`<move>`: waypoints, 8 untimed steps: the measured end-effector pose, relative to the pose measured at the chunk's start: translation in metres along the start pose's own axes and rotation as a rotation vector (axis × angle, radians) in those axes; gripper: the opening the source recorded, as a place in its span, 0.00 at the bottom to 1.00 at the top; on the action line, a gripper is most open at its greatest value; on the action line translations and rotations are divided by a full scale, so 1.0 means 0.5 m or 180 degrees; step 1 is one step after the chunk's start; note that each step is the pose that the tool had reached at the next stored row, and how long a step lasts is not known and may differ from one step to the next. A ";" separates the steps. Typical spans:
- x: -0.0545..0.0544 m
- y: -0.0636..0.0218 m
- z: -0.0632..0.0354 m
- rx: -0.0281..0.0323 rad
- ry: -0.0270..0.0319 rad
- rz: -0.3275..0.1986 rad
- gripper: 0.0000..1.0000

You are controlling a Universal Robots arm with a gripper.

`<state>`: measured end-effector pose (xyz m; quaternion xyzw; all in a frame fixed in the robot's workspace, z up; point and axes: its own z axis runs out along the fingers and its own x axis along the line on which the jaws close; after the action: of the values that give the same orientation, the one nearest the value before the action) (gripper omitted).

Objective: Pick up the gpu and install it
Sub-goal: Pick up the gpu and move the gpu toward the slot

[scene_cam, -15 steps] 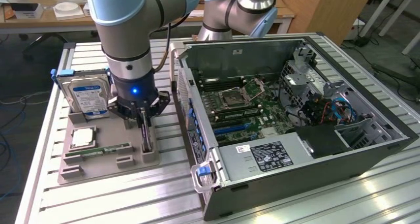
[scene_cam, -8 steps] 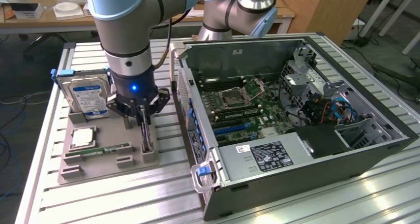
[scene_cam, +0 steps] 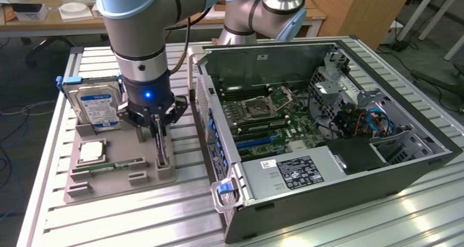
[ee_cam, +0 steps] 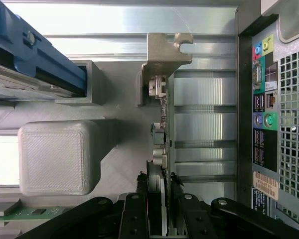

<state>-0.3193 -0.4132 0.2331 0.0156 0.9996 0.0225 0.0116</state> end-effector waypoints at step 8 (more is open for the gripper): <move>0.000 0.001 -0.019 0.0000 0.0000 0.0000 0.28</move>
<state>-0.3193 -0.4132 0.2425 0.0156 0.9996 0.0225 0.0116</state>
